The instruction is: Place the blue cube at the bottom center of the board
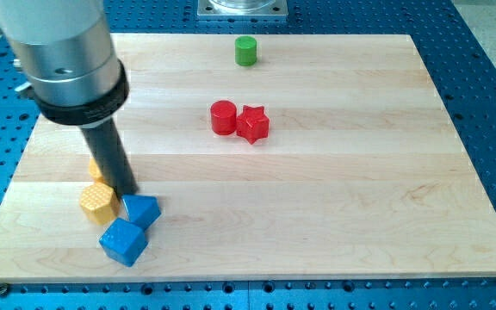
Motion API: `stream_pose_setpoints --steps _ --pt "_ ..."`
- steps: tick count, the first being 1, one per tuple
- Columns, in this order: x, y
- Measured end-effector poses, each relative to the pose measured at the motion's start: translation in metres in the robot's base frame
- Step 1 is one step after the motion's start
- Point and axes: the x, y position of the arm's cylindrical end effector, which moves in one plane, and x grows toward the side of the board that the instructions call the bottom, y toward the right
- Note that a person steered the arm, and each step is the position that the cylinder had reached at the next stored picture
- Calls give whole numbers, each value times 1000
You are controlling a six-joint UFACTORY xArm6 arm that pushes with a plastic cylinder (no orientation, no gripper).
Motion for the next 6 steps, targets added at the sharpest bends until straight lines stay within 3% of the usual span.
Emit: stream_pose_setpoints --steps 2,4,5,6 --pt "33 -13" --pt "38 -100" --pt "99 -99" --pt "102 -91"
